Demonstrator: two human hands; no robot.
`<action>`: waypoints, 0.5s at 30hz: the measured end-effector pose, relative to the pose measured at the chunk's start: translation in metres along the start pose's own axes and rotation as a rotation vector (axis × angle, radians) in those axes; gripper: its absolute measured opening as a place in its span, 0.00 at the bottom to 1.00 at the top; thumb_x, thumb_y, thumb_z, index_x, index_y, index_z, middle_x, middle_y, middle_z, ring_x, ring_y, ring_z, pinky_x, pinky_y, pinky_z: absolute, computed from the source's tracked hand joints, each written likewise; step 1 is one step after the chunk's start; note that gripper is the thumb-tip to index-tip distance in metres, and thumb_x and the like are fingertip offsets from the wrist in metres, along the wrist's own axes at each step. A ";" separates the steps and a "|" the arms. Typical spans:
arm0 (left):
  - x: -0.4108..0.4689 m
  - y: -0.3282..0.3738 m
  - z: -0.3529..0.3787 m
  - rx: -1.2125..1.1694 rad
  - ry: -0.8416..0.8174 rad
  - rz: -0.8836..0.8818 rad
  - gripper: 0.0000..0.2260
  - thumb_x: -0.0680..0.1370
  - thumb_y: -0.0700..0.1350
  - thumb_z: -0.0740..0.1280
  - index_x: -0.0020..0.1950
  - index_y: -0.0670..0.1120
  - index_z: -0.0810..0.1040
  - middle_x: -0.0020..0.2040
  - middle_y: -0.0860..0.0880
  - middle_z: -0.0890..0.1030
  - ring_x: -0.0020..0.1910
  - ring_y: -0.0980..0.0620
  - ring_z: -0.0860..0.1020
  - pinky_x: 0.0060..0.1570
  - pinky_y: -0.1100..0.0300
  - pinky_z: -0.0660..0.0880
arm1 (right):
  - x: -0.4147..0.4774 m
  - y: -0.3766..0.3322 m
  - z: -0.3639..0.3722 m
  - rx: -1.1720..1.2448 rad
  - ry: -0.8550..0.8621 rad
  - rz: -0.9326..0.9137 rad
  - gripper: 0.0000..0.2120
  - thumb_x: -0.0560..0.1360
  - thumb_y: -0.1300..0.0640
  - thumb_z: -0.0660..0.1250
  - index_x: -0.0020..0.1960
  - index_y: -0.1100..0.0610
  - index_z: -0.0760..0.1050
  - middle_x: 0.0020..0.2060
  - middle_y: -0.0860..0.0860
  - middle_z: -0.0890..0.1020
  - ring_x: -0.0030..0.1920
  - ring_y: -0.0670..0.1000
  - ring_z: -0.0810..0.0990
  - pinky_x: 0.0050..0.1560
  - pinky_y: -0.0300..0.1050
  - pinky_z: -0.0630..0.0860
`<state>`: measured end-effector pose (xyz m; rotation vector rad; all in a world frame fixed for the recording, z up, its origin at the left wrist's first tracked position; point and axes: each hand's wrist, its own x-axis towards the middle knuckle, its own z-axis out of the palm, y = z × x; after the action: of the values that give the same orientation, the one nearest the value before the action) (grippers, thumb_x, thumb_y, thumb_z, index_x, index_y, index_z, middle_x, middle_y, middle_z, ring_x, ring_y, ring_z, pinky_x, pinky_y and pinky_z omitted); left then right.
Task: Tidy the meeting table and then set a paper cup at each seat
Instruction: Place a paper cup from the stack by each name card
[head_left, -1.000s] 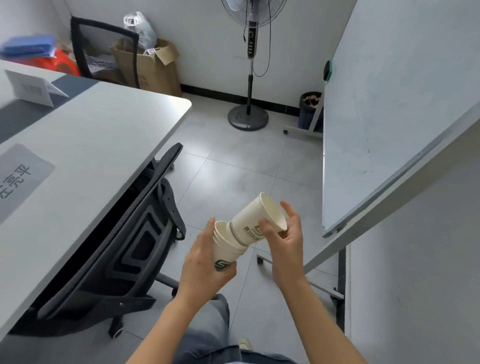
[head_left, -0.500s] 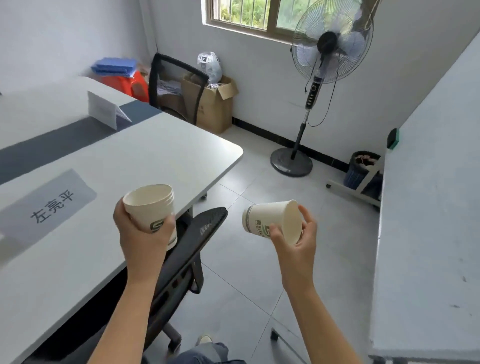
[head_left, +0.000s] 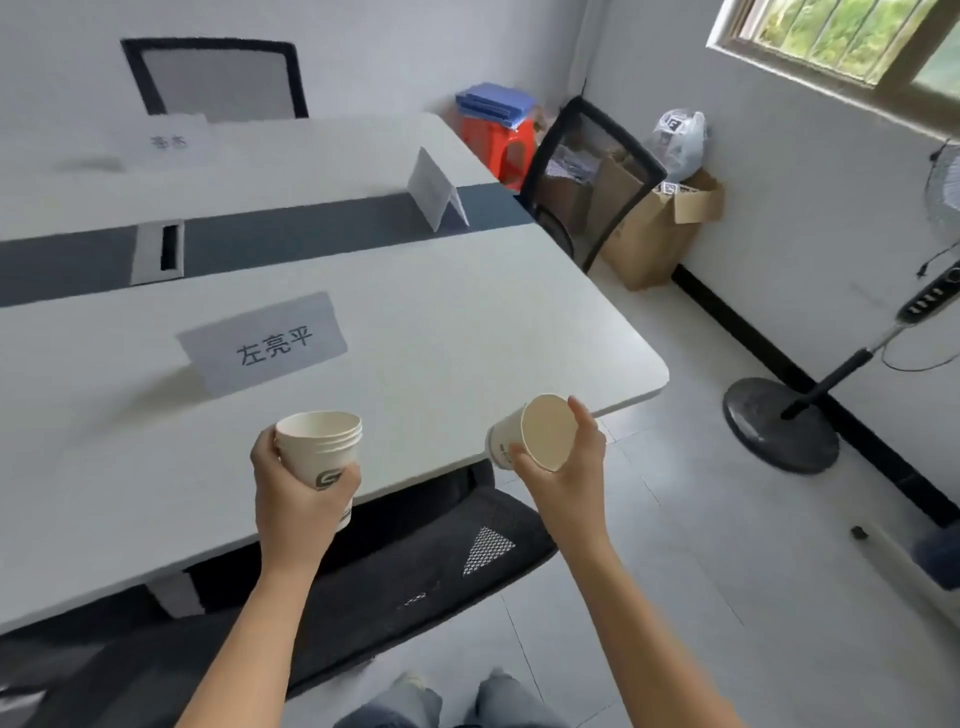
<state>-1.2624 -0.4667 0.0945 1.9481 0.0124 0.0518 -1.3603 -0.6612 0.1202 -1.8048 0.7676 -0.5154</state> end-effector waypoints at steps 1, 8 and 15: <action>0.001 -0.002 0.000 0.016 0.027 -0.011 0.35 0.64 0.41 0.74 0.67 0.43 0.60 0.61 0.44 0.71 0.54 0.44 0.73 0.47 0.54 0.69 | 0.009 0.001 0.002 -0.026 -0.073 0.006 0.36 0.70 0.58 0.71 0.72 0.51 0.56 0.59 0.45 0.62 0.55 0.40 0.63 0.55 0.32 0.60; 0.007 -0.012 -0.009 0.160 0.180 -0.066 0.34 0.66 0.40 0.74 0.68 0.41 0.61 0.64 0.42 0.70 0.59 0.41 0.72 0.50 0.53 0.70 | 0.057 0.012 0.036 -0.243 -0.383 -0.050 0.38 0.69 0.55 0.70 0.72 0.50 0.53 0.65 0.54 0.63 0.62 0.54 0.68 0.59 0.44 0.67; 0.010 -0.022 -0.014 0.186 0.214 -0.084 0.34 0.67 0.40 0.73 0.68 0.42 0.60 0.65 0.43 0.70 0.61 0.42 0.71 0.50 0.54 0.70 | 0.077 0.004 0.079 -0.304 -0.462 -0.043 0.38 0.69 0.56 0.69 0.72 0.51 0.53 0.64 0.57 0.63 0.61 0.59 0.69 0.61 0.52 0.70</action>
<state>-1.2531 -0.4457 0.0798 2.1172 0.2488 0.2100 -1.2543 -0.6651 0.0873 -2.1188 0.5034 0.0044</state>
